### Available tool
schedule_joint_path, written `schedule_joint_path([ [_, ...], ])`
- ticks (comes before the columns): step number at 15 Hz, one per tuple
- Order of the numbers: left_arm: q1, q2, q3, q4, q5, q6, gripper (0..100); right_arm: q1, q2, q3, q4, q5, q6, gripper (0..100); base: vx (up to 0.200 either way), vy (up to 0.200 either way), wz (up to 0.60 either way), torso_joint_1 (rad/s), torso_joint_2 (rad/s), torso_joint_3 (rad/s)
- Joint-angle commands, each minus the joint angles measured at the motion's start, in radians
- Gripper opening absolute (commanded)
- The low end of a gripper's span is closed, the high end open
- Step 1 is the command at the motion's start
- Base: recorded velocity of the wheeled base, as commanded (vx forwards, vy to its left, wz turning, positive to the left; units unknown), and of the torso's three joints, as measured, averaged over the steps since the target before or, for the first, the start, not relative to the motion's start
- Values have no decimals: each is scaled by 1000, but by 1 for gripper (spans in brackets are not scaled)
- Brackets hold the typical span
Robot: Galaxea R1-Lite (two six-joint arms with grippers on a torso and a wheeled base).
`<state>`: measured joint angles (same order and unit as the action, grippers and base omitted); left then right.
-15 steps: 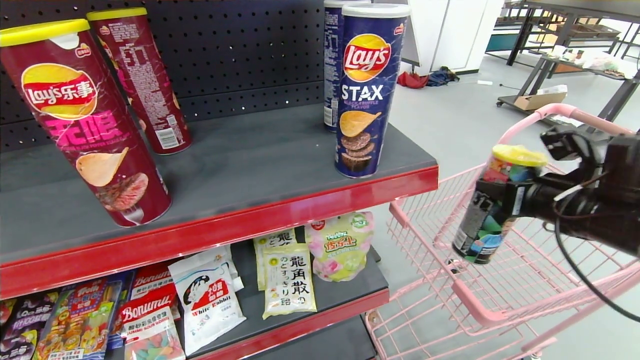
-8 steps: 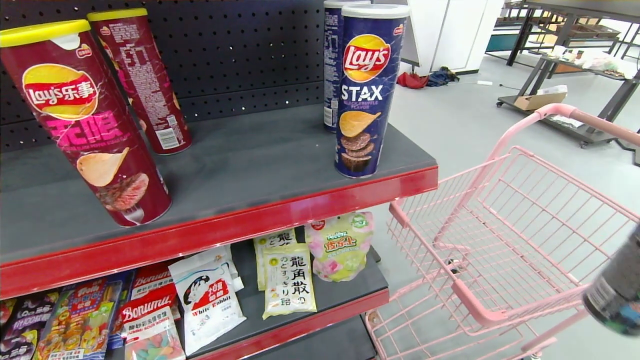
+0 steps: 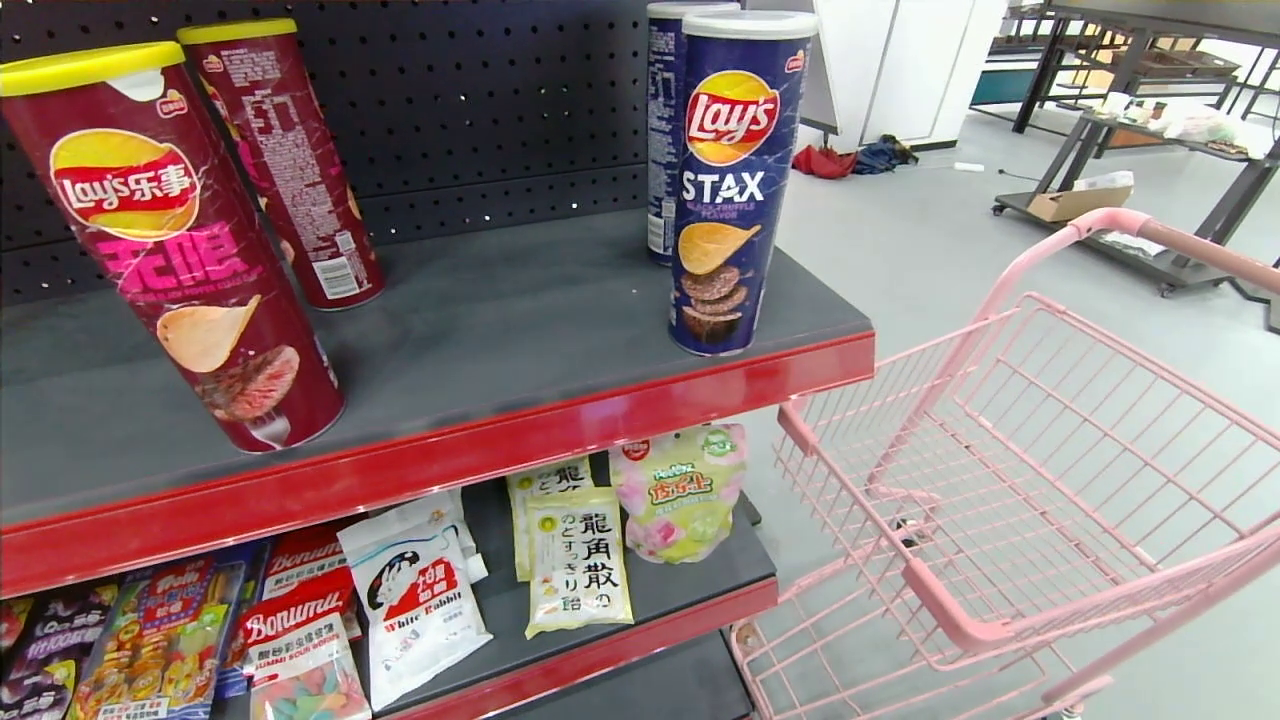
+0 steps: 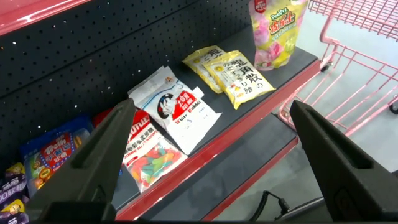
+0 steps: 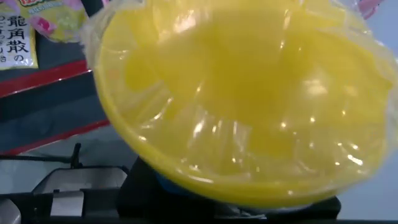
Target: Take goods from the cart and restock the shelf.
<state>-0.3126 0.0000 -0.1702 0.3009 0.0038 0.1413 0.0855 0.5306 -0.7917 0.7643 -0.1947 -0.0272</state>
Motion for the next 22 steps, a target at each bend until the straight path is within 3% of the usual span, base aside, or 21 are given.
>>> schedule_joint_path([
  [1, 1, 0, 0, 0, 1, 0, 100, 0, 43, 22, -63, 0, -5, 0, 0, 0, 0, 0, 0, 0],
  [12, 0, 0, 0, 0, 1, 3, 100, -1, 177, 32, -263, 34, -8, 0, 0, 0, 0, 3, -10, -7],
  [22, 1, 0, 0, 0, 1, 4, 100, -1, 224, 23, -293, 64, -31, 0, 0, 0, 0, 179, -515, -332],
])
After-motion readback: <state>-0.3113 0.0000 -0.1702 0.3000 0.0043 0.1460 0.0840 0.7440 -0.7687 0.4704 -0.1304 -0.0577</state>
